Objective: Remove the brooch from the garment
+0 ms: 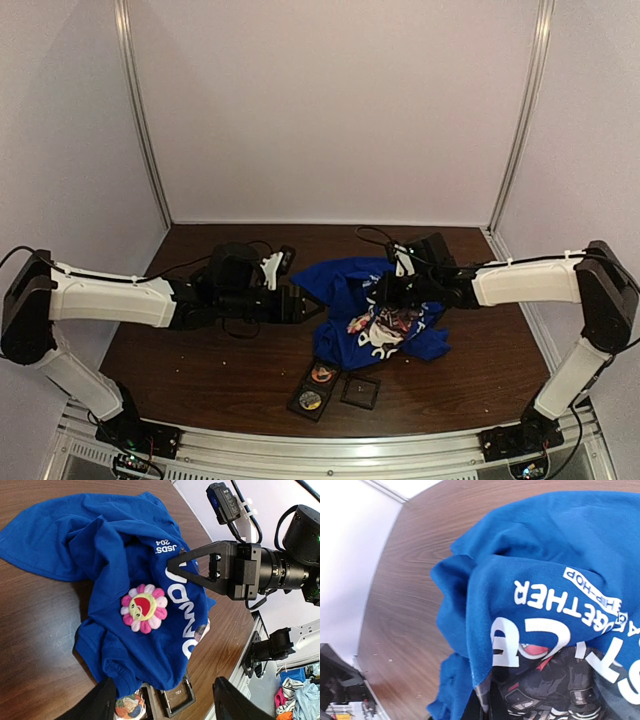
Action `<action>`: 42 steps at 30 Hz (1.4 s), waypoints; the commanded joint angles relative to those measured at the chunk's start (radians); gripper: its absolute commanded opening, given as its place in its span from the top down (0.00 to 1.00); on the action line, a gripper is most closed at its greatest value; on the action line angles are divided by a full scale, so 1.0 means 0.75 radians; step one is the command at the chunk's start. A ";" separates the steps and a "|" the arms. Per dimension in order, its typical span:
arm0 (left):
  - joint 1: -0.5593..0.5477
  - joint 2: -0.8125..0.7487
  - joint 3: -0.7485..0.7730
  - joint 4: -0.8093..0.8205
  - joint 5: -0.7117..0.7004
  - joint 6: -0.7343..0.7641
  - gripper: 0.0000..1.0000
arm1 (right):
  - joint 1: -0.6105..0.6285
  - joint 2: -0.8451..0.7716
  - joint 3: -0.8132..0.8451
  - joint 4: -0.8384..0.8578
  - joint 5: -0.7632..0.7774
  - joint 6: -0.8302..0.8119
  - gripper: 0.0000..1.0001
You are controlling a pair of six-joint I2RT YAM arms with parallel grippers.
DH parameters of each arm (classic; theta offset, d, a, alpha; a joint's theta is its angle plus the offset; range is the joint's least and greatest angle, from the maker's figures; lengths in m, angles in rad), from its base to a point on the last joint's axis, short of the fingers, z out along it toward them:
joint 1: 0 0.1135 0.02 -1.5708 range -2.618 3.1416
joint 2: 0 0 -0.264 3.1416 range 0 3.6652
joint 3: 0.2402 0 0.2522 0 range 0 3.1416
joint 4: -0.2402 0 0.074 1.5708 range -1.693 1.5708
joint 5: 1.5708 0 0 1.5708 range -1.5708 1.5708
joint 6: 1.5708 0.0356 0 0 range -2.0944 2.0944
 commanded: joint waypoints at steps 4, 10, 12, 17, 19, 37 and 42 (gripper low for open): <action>-0.042 0.154 0.146 0.067 0.004 0.117 0.39 | 0.011 -0.043 -0.053 0.246 -0.186 0.093 1.00; -0.073 0.336 0.286 0.043 0.004 0.151 0.47 | 0.012 -0.099 -0.102 0.331 -0.235 0.120 1.00; -0.091 0.394 0.341 0.007 -0.013 0.172 0.47 | 0.013 -0.131 -0.109 0.264 -0.149 0.110 1.00; -0.099 0.433 0.370 -0.031 -0.098 0.132 0.50 | 0.013 -0.230 -0.204 0.036 0.210 0.104 1.00; -0.098 0.429 0.355 -0.029 -0.107 0.112 0.50 | 0.012 -0.255 -0.259 -0.027 0.305 0.120 1.00; -0.097 0.073 0.102 -0.068 -0.336 -0.034 0.40 | 0.104 -0.478 -0.133 -0.368 0.363 -0.366 0.22; -0.097 0.002 0.080 -0.131 -0.357 -0.069 0.31 | 0.208 -0.301 0.016 -0.481 0.343 -0.552 0.20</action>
